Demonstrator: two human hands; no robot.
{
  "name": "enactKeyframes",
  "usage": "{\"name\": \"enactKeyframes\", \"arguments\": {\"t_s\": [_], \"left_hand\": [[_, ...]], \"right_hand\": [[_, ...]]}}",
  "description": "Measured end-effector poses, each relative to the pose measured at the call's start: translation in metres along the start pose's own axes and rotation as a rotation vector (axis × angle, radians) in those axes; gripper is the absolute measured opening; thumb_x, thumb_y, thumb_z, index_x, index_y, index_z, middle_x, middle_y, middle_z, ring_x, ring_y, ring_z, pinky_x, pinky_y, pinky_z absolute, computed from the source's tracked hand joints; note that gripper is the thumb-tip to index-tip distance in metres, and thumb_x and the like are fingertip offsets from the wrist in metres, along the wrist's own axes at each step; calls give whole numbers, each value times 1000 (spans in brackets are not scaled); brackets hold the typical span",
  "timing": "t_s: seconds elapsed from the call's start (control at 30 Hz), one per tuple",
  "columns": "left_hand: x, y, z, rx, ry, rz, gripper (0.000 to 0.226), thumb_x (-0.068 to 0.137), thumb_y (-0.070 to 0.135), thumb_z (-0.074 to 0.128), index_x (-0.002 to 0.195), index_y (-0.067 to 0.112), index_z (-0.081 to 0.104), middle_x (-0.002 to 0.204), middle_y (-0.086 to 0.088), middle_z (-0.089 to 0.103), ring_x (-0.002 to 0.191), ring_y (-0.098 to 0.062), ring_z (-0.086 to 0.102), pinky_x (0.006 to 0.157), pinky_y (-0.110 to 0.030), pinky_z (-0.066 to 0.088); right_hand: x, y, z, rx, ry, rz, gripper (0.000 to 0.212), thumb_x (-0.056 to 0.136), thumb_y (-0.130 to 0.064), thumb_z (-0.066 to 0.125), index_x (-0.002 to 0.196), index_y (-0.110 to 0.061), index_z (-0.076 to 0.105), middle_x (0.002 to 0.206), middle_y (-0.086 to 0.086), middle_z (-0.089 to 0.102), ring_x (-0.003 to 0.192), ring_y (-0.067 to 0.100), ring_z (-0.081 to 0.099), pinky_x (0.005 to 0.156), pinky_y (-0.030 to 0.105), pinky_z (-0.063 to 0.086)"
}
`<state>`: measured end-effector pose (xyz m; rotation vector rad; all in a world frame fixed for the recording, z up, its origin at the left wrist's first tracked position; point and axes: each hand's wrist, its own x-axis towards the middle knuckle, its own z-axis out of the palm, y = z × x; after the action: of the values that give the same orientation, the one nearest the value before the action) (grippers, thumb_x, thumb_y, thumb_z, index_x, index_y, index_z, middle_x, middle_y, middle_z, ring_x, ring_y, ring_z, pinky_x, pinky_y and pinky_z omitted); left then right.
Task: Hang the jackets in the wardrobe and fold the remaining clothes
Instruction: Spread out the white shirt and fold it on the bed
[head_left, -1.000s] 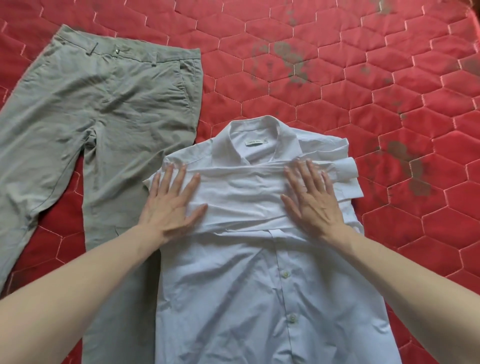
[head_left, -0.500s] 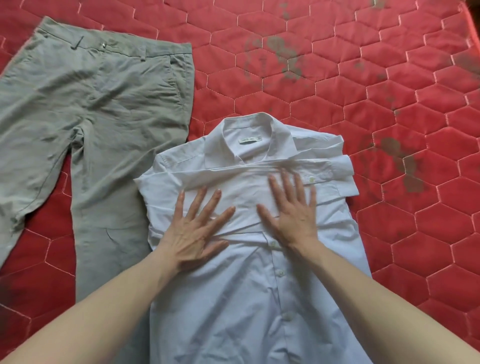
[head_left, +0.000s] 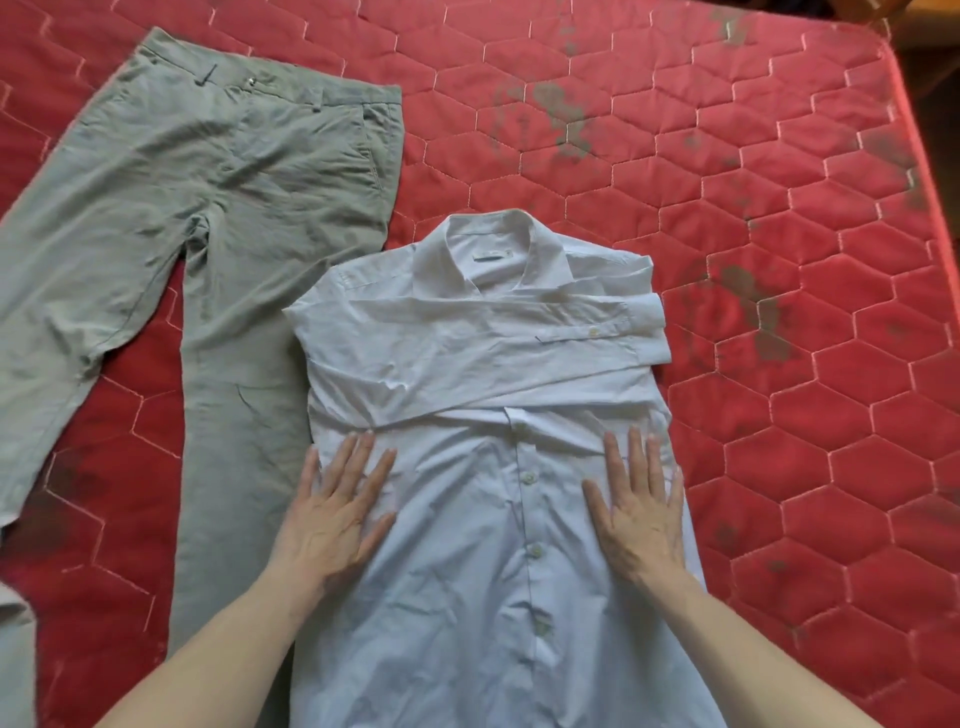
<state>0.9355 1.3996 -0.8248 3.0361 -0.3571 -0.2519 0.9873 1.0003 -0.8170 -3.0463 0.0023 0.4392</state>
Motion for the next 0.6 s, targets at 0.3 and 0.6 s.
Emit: {"name": "enactKeyframes", "arguments": {"t_s": [0.3,0.6], "left_hand": [[-47,66,-21,-532,-3,-983,67,81,46,77,125,7,46,122,-21,52,111,-44,56,94,-52,45],[-92,75,-31,-732,-199,-1214,91,74,51,87,133,1,38,144,-22,37,134,-45,39,107,-53,38]], "right_hand": [[-100,48,15,-24,-40,-65,63,106,-47,19,166,-32,7,173,3,6,160,27,8,120,62,23],[-129,44,-11,531,156,493,63,92,-42,71,145,-19,45,139,12,50,128,37,49,102,52,44]]}}
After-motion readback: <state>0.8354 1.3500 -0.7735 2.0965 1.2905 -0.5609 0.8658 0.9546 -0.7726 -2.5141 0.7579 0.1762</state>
